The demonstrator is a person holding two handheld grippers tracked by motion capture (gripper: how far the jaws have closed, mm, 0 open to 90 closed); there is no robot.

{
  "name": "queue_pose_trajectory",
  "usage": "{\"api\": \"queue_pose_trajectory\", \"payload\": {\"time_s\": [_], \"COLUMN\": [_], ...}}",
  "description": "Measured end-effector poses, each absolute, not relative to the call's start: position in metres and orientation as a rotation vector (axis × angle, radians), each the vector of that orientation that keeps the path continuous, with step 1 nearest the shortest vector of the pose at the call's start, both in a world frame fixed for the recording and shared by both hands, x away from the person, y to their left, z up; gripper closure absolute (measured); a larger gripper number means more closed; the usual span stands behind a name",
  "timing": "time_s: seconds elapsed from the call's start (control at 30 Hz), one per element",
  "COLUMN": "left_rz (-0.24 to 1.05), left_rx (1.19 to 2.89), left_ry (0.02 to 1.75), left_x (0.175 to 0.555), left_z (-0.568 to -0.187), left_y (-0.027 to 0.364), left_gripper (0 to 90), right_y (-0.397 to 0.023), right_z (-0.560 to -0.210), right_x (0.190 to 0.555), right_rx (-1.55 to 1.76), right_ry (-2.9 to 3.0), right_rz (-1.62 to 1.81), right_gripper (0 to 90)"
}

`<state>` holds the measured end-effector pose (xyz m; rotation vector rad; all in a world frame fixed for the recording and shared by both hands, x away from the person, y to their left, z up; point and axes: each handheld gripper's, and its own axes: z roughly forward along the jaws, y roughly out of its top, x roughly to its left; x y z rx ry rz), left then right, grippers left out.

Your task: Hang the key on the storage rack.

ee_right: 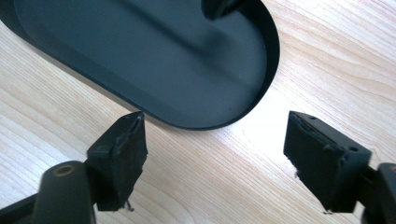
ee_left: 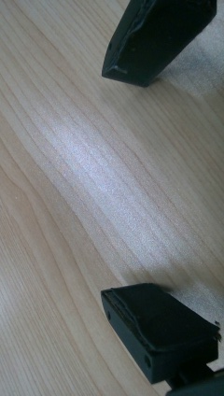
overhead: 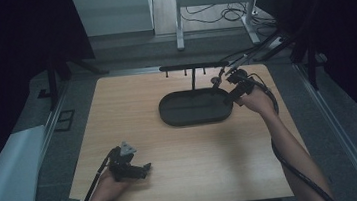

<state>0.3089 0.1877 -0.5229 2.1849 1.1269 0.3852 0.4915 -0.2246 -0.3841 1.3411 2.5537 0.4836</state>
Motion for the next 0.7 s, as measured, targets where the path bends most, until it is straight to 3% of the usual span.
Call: {"api": "queue_pose_trajectory", "payload": {"time_s": [0.2,0.7], "left_rz": [0.385,0.386], "left_rx": [2.184,2.188], "left_ry": [1.127,1.124], "left_x": [0.309,0.309], "left_z": [-0.523,-0.523], "left_y": [0.188,0.188], "left_gripper": [0.0,0.0], "right_y": [-0.226,-0.236], "right_z": [-0.384,-0.391], "right_x": [0.484,0.463], "right_rx": [1.317,1.294], "right_ry": [2.557,2.593], "right_rz": [0.469,0.488], "right_gripper": [14.7,13.7]}}
